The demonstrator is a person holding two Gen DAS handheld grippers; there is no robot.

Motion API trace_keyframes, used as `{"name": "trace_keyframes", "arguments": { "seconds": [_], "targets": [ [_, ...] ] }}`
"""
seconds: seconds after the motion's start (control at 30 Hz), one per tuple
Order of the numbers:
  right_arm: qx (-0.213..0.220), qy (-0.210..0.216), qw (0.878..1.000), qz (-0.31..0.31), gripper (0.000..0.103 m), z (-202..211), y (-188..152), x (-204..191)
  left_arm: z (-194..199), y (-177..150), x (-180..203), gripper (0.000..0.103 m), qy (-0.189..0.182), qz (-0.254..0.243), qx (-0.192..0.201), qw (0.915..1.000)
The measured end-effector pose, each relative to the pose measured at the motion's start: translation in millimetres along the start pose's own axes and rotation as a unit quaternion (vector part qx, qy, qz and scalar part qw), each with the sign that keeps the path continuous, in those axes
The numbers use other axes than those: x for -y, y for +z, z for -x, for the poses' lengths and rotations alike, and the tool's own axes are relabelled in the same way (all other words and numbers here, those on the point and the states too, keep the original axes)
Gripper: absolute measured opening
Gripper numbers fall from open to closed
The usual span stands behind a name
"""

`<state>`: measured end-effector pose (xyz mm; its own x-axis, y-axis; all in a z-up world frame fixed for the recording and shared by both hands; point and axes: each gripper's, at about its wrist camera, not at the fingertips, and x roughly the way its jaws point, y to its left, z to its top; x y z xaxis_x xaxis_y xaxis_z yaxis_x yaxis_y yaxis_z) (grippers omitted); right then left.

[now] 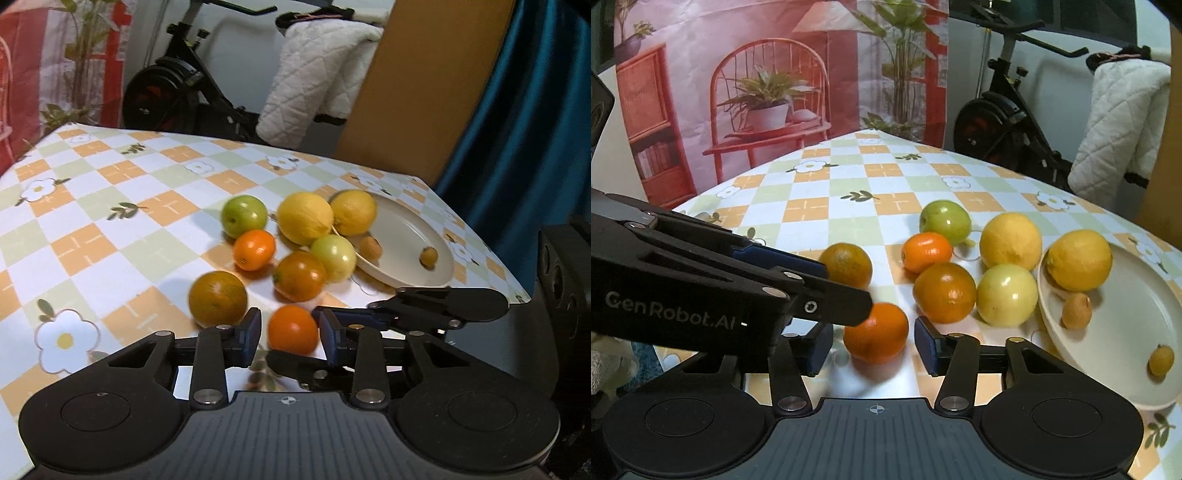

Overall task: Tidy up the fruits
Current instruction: 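Lower the left tool onto the small tangerine and close on it, then carry the tangerine with the left tool onto the plate and open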

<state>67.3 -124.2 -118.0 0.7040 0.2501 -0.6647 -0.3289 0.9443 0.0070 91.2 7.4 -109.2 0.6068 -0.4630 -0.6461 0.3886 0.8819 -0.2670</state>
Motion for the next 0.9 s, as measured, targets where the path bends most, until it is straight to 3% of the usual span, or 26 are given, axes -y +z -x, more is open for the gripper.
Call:
{"name": "trace_keyframes", "arguments": {
  "seconds": [0.43,0.9],
  "targets": [
    [0.011,0.004,1.000,-0.016,0.036,1,-8,6,-17,0,-5,0.037,-0.009,0.028,-0.016,0.9995],
    [0.009,0.005,1.000,-0.024,0.035,-4,-10,6,-27,-2,-1,0.037,-0.001,0.020,-0.018,0.9997]
  ]
}}
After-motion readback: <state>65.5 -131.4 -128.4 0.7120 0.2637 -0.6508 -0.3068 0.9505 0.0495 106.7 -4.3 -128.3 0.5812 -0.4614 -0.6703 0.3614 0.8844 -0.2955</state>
